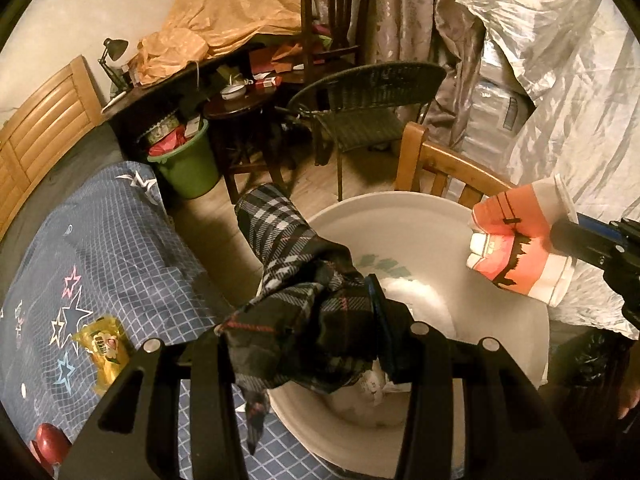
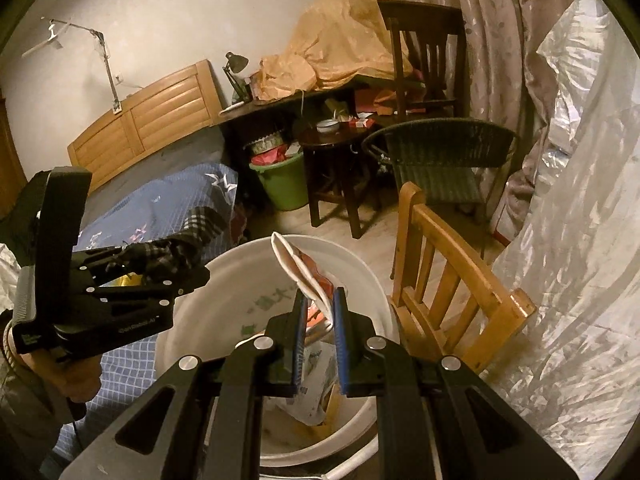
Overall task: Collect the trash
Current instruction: 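Carry the packet and plaid cloth over the white bucket with both tools, then open both tools to drop the packet and cloth into the bucket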
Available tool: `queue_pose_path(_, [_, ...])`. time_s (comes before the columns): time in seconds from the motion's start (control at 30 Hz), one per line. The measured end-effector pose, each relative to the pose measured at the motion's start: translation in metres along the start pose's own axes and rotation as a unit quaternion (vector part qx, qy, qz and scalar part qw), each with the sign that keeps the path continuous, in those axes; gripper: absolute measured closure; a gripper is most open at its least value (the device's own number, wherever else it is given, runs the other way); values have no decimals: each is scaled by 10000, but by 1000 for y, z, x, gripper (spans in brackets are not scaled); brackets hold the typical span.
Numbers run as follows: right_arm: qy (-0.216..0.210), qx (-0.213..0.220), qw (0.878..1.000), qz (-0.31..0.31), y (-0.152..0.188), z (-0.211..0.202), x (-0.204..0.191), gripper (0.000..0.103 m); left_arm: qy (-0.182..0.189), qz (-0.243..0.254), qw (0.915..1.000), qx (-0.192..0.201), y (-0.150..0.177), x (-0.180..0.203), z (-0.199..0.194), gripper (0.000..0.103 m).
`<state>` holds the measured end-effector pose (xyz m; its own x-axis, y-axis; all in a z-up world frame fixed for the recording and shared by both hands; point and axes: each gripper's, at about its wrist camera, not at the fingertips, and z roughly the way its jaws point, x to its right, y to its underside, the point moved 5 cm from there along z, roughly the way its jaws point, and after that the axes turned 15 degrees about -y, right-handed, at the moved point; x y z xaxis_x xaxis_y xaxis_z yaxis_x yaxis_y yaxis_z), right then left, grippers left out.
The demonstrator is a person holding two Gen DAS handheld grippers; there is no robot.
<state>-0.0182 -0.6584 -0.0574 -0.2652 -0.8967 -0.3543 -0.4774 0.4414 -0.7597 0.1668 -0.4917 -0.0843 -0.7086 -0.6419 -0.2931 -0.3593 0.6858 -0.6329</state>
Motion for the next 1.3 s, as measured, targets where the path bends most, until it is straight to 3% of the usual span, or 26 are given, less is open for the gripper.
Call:
queue_pose_path(0.4, [-37,123,9999,-67,-6,-9,-11,89,39,41,9999,92,-3,7,-5,58])
queue_pose_path(0.43, [-41,121,9999,-70,-7,-8,-13,89,24,37,9999,99,-3,8,-5,53])
queue_pose_path(0.47, [-54,102,9999,-84,-7,-6,-13,88,20,45,9999,103,-2,8,-5,40])
queue_pose_path(0.5, [-59,76,9999,-97,-8,-5,-13,83,8,46,9999,121,-2,8,-5,31])
queue_pose_path(0.53, [-39,82,9999,-83,-8,-4,-12,67,-57,18,9998,186,-2,6,-7,22])
queue_pose_path(0.6, [-120,153,9998,-35,-9,-6,-11,61,-76,-15,9998,209,-3,4,-8,21])
queue_pose_path(1.23, [-86,241,9996,-146,-5,-11,-17,61,-349,-177,9985,376,-2,-12,-19,21])
queue_pose_path(1.3, [-72,317,9993,-187,-5,-13,-24,57,-470,-252,9976,453,1,-18,-24,21])
